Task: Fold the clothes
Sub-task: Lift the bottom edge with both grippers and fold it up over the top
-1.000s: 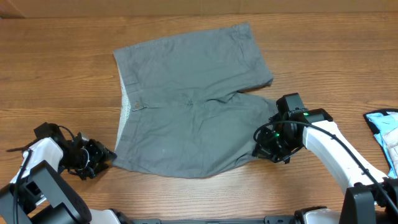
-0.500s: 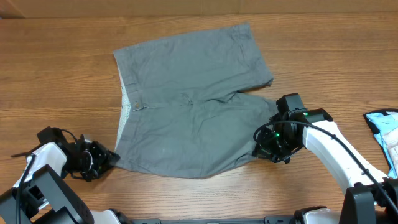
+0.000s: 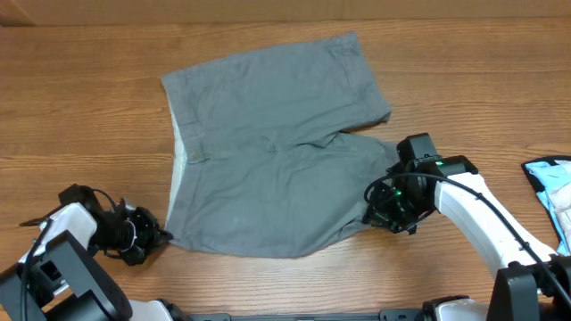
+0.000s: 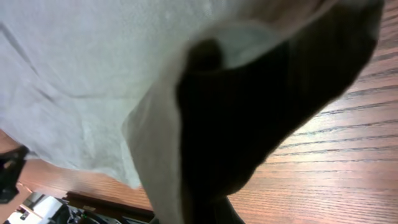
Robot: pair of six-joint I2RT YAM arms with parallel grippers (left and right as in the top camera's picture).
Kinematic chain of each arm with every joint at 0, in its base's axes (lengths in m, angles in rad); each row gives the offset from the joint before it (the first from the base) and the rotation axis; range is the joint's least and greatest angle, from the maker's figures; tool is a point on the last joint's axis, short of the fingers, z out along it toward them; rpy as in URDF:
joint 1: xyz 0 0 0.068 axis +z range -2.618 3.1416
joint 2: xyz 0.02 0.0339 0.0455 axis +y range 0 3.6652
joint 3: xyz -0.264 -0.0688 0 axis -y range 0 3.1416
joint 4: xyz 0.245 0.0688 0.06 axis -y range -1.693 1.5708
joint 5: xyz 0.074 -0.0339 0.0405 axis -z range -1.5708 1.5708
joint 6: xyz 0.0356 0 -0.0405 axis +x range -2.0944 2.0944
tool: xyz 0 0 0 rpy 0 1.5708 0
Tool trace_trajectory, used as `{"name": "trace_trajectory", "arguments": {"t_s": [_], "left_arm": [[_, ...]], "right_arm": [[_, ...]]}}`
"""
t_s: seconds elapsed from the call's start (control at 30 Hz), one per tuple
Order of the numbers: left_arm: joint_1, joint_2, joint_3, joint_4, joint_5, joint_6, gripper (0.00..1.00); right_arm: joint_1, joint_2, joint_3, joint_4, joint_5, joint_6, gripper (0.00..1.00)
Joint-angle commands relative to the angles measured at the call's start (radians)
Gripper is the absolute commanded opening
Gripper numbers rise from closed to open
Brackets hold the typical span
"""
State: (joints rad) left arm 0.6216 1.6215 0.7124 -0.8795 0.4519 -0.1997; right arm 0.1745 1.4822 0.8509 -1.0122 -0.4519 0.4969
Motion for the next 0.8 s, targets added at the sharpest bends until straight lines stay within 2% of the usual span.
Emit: {"name": "trace_trajectory", "arguments": {"t_s": [0.0,0.17,0.43,0.6,0.77], "left_arm": [[-0.005,0.004,0.072,-0.077,-0.043,0.038,0.04],[-0.005,-0.076,0.150,-0.209,-0.016,0.073,0.04],[-0.005,-0.342,0.206,-0.351,-0.023,0.083,0.04],[-0.005,-0.528,0.262,-0.431,-0.090,0.026,0.04],[-0.005,-0.586,0.309,-0.466,-0.123,-0.004,0.04]], "right_arm": [[-0.035,-0.016,0.056,-0.011,0.020,-0.008,0.04],[-0.094,-0.055,0.205,-0.121,0.146,-0.008,0.04],[-0.135,-0.068,0.487,-0.257,0.222,-0.008,0.04],[-0.137,-0.068,0.630,-0.267,0.253,-0.008,0.04],[-0.137,-0.067,0.681,-0.219,0.247,0.005,0.04]]}}
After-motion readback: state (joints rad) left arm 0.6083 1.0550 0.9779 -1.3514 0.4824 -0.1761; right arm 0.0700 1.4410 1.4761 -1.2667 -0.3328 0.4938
